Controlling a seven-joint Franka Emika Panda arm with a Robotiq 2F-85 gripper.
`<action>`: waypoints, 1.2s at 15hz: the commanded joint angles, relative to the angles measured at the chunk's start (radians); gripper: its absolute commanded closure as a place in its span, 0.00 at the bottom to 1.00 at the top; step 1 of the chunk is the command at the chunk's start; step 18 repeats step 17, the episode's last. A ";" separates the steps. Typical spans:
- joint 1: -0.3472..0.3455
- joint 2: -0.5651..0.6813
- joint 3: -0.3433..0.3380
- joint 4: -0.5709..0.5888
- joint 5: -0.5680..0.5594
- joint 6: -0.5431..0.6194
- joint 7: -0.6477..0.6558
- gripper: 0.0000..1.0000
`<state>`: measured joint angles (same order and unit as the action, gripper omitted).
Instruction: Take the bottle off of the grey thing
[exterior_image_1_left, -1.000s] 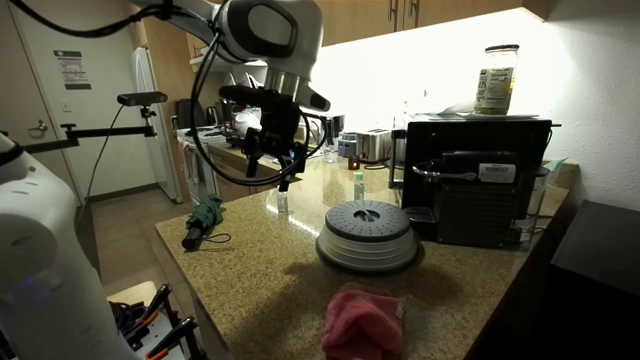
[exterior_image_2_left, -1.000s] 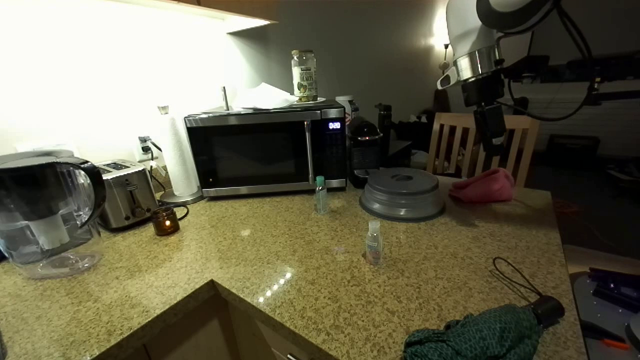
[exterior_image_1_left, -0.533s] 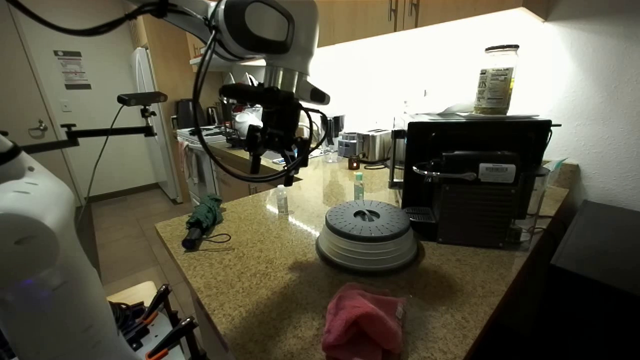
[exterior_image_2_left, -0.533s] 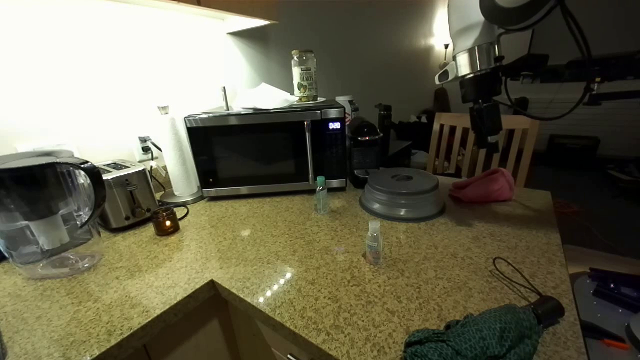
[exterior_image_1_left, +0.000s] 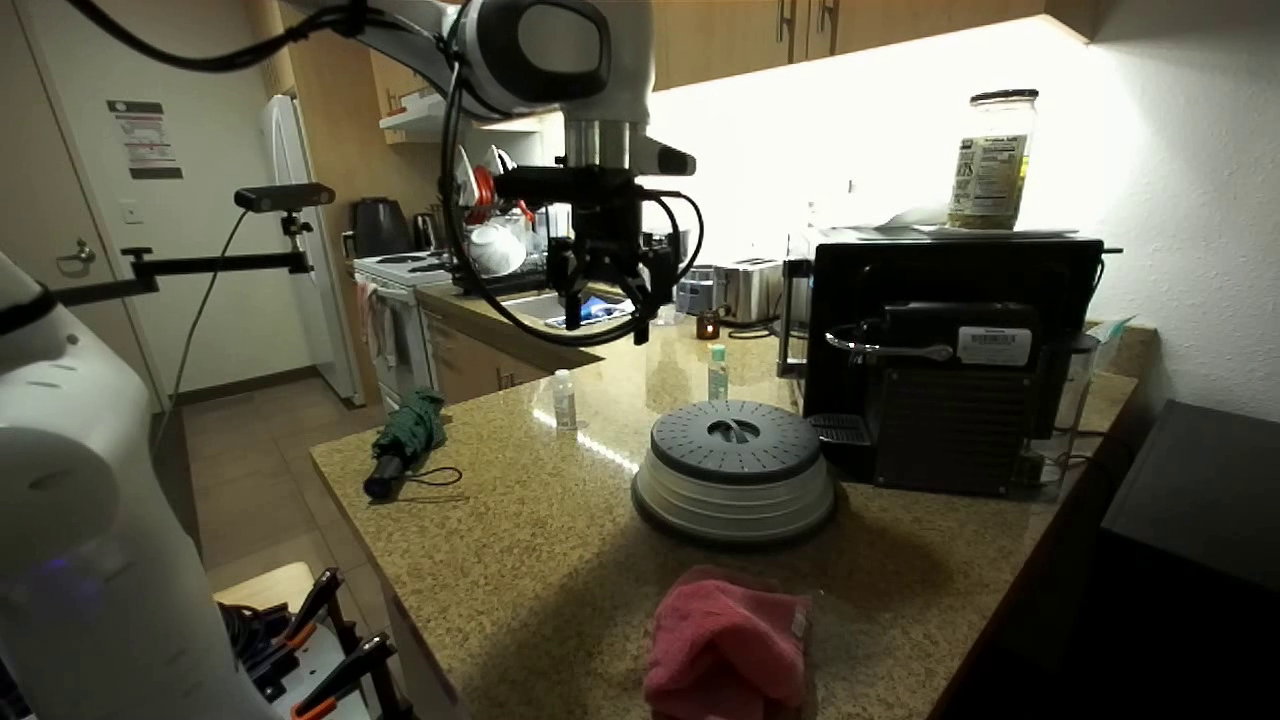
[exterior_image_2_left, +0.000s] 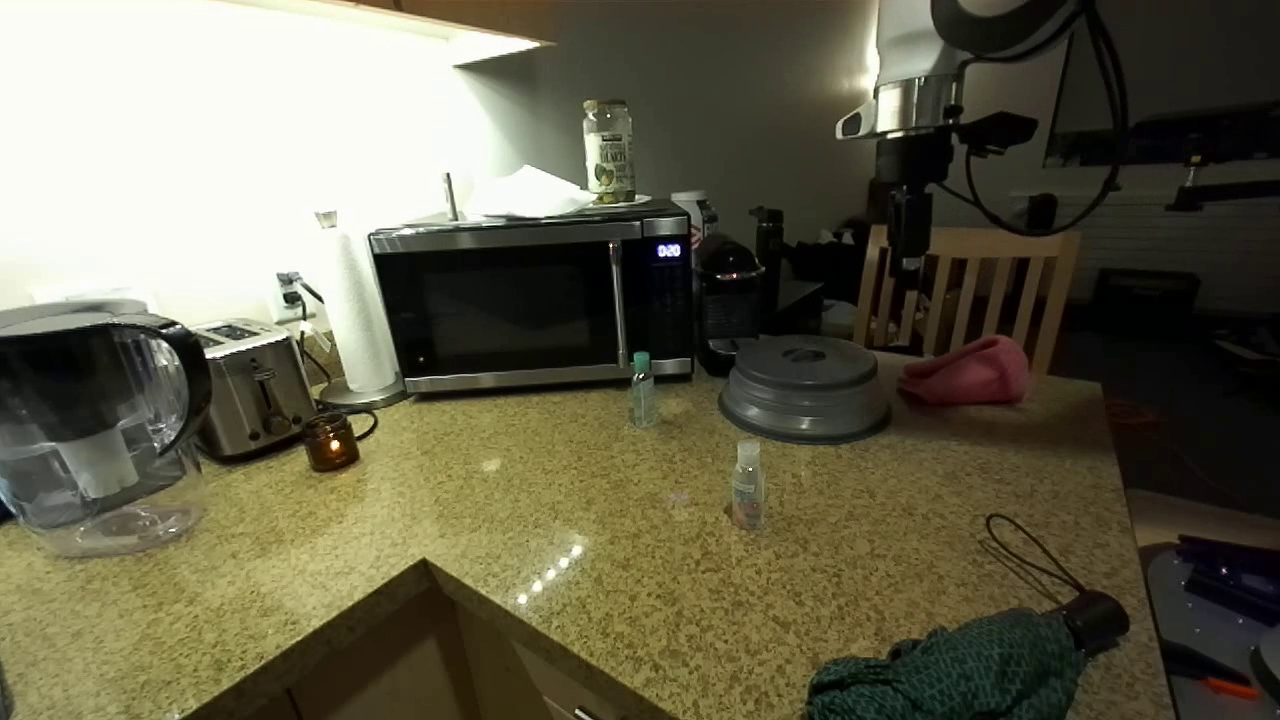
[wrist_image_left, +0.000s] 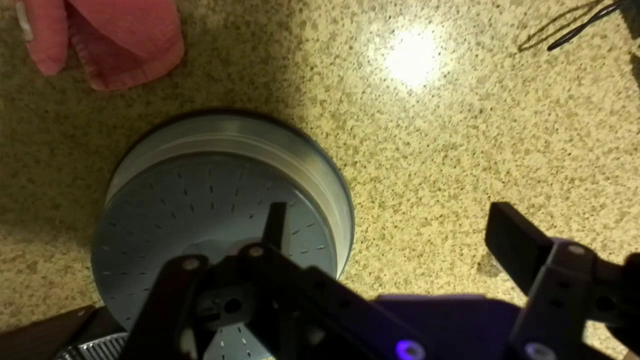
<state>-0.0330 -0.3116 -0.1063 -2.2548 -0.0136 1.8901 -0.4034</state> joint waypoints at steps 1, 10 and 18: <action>0.004 0.071 -0.007 0.042 0.007 0.063 0.003 0.00; -0.010 0.125 -0.019 0.082 0.003 0.083 -0.001 0.00; -0.010 0.129 -0.020 0.085 0.003 0.083 -0.001 0.00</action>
